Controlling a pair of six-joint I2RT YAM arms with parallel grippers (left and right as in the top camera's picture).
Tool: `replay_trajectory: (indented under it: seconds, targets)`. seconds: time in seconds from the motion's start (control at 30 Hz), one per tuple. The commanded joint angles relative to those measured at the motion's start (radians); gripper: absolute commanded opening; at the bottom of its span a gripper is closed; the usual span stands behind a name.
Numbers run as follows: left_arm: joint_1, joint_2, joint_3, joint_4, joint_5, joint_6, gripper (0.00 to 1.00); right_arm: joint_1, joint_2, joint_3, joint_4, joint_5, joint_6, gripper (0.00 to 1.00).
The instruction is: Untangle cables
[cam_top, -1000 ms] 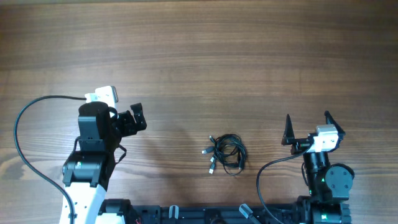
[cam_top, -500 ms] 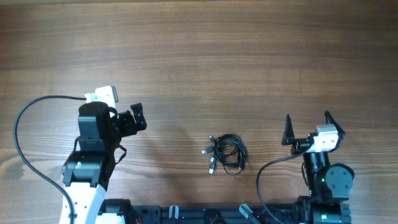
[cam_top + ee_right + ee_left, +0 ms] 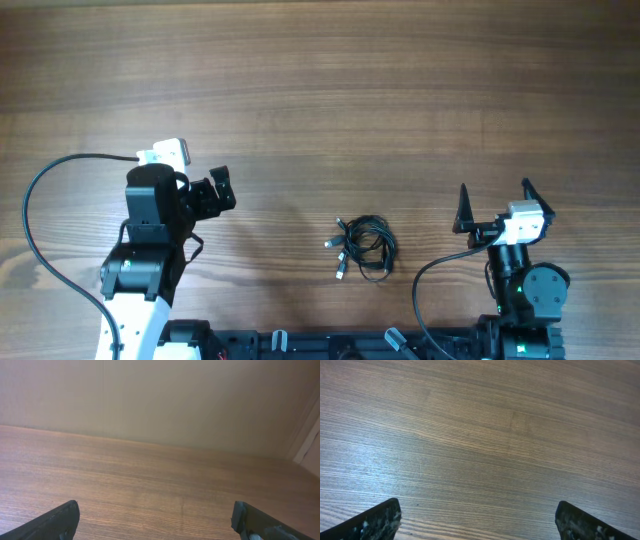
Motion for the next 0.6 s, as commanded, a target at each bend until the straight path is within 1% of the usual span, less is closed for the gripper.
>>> replay_trajectory:
  seconds: [0.0,0.57]
  targets:
    - [-0.005,0.002,0.024,0.000,0.011,0.020,1.00,0.005,-0.010,-0.001,0.003,0.013,-0.013,1.00]
    - [-0.005,0.002,0.024,-0.015,0.008,0.023,1.00,0.005,-0.010,-0.001,0.003,0.013,-0.013,0.99]
